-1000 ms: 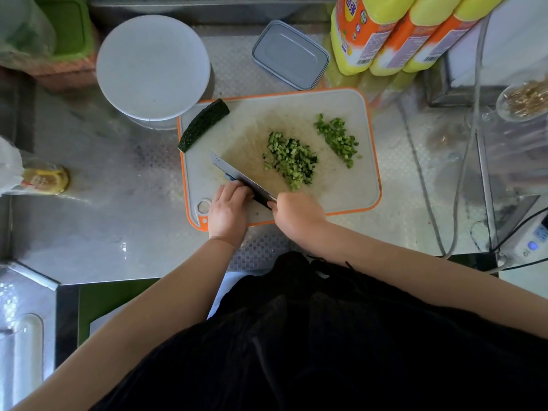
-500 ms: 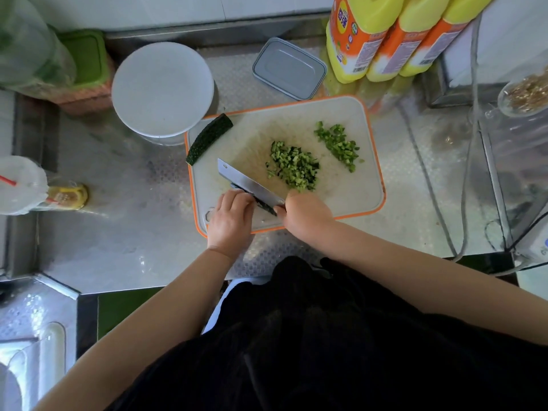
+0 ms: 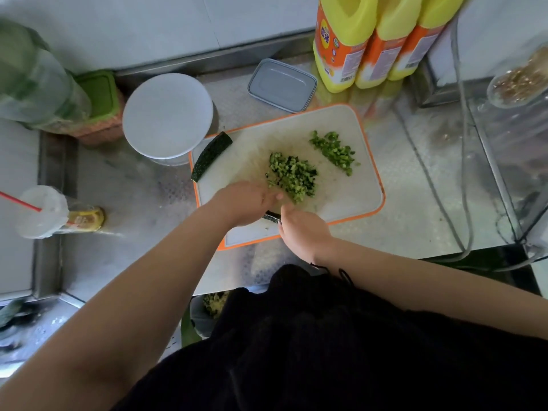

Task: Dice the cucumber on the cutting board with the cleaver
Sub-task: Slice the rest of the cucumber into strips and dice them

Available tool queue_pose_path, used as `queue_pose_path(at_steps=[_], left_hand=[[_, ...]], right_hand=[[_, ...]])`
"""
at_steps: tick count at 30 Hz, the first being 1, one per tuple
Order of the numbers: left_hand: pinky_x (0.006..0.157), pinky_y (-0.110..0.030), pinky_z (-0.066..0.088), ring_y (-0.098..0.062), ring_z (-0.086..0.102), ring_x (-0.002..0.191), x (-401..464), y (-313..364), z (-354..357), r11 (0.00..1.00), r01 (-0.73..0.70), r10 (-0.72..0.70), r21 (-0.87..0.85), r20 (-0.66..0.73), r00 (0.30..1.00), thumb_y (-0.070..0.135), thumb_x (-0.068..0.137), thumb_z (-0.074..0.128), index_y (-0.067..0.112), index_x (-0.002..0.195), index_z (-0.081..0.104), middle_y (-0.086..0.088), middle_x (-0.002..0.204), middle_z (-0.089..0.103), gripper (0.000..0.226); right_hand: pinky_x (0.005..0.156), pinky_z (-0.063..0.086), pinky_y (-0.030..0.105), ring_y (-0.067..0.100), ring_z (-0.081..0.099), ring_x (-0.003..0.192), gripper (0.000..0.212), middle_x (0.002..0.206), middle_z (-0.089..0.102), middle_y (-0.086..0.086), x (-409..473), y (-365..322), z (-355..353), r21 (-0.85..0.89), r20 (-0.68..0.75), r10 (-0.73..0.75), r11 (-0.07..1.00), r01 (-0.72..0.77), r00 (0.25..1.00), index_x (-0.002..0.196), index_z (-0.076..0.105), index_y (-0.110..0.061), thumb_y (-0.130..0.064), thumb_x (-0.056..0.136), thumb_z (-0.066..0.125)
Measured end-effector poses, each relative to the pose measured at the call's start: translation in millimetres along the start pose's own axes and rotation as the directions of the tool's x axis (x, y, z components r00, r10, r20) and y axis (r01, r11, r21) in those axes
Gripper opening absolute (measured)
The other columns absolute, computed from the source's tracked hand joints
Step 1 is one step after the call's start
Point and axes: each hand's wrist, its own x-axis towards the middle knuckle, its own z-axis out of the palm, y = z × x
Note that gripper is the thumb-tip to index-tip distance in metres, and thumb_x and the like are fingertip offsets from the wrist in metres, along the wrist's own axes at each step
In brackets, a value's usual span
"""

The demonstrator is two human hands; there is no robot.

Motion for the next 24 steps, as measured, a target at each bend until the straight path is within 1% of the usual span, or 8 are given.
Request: queue_pose_path(at_steps=[2, 7, 12, 15, 17, 20, 22, 24], left_hand=[[0.097, -0.042, 0.041, -0.03, 0.05, 0.116, 1.1, -1.5, -2.7, 1.0, 0.021, -0.02, -0.005, 0.031, 0.999, 0.06, 0.097, 0.011, 0.017, 0.13, 0.055, -0.009, 0.125, 0.056, 0.07], [0.088, -0.039, 0.043, -0.03, 0.058, 0.1, 2.7, 2.4, -14.9, 0.998, 0.057, -0.055, -0.012, 0.108, 0.993, 0.066, 0.092, 0.006, 0.01, 0.112, 0.063, -0.011, 0.102, 0.064, 0.082], [0.086, -0.033, 0.037, -0.028, 0.057, 0.1, 4.0, 13.4, -27.2, 0.993, 0.105, -0.093, -0.052, 0.192, 0.977, 0.059, 0.098, 0.008, 0.009, 0.105, 0.062, -0.013, 0.102, 0.064, 0.074], [0.096, -0.036, 0.036, -0.025, 0.054, 0.099, 5.3, 12.5, -30.6, 0.987, 0.143, -0.123, -0.076, 0.223, 0.967, 0.064, 0.095, 0.006, 0.008, 0.105, 0.065, -0.011, 0.105, 0.064, 0.082], [0.102, -0.039, 0.036, -0.026, 0.055, 0.101, 7.1, 11.2, -32.2, 0.987, 0.147, -0.129, -0.057, 0.245, 0.961, 0.067, 0.092, 0.002, 0.008, 0.104, 0.068, -0.01, 0.105, 0.064, 0.089], [0.107, -0.039, 0.031, -0.022, 0.052, 0.101, 6.2, 14.2, -34.0, 0.986, 0.157, -0.132, -0.055, 0.312, 0.941, 0.066, 0.093, 0.0, 0.01, 0.109, 0.068, -0.003, 0.104, 0.061, 0.089], [0.107, -0.041, 0.032, -0.025, 0.055, 0.105, 5.7, 13.7, -35.4, 0.984, 0.166, -0.141, -0.061, 0.301, 0.943, 0.067, 0.093, 0.002, 0.011, 0.107, 0.07, -0.005, 0.108, 0.065, 0.089], [0.094, -0.04, 0.041, -0.029, 0.059, 0.103, 2.7, 12.7, -41.8, 0.988, 0.127, -0.114, -0.091, 0.137, 0.984, 0.064, 0.096, 0.011, 0.008, 0.104, 0.069, -0.011, 0.106, 0.066, 0.081]], right_hand=[[0.055, 0.031, 0.032, 0.029, 0.065, 0.082, 0.027, 0.095, 0.066, 0.01, -0.2, -0.3, -0.1, -0.013, -0.026, -0.001, 1.0, 0.001, 1.0, 0.123, 0.041, -0.002, -0.01, 0.097, 0.041], [0.042, 0.022, 0.027, 0.028, 0.065, 0.074, 0.031, 0.084, 0.065, 0.006, -2.1, -0.8, -2.0, -0.061, -0.085, 0.013, 0.998, -0.018, 0.996, 0.124, 0.041, -0.002, -0.01, 0.095, 0.045], [0.039, 0.014, 0.026, 0.028, 0.064, 0.069, 0.041, 0.08, 0.065, 0.006, -5.4, -0.3, -4.6, -0.088, -0.12, 0.012, 0.996, -0.023, 0.993, 0.131, 0.037, 0.001, -0.007, 0.093, 0.048], [0.037, 0.013, 0.025, 0.025, 0.063, 0.059, 0.031, 0.07, 0.062, 0.003, -7.2, -0.9, -10.1, -0.096, -0.123, -0.006, 0.995, -0.006, 0.992, 0.117, 0.047, -0.001, -0.009, 0.089, 0.056], [0.038, 0.004, 0.02, 0.022, 0.057, 0.044, 0.039, 0.056, 0.058, 0.002, -8.4, -2.6, -14.7, -0.122, -0.081, -0.01, 0.993, 0.0, 0.997, 0.105, 0.057, 0.0, -0.015, 0.074, 0.074], [0.052, -0.003, 0.007, 0.016, 0.037, 0.02, 0.051, 0.033, 0.041, -0.001, -4.9, -2.6, -13.8, -0.046, -0.18, -0.04, 0.998, 0.032, 0.983, 0.074, 0.065, -0.001, -0.015, 0.032, 0.091], [0.048, -0.002, 0.008, 0.017, 0.04, 0.023, 0.05, 0.036, 0.046, 0.001, -7.4, -3.8, -18.5, -0.057, -0.181, -0.051, 0.998, 0.041, 0.982, 0.078, 0.063, 0.0, -0.016, 0.041, 0.091], [0.038, 0.009, 0.019, 0.023, 0.052, 0.042, 0.041, 0.06, 0.062, 0.006, -11.6, -1.0, -21.5, -0.077, -0.129, -0.068, 0.995, 0.059, 0.989, 0.107, 0.054, 0.003, -0.022, 0.08, 0.07]])
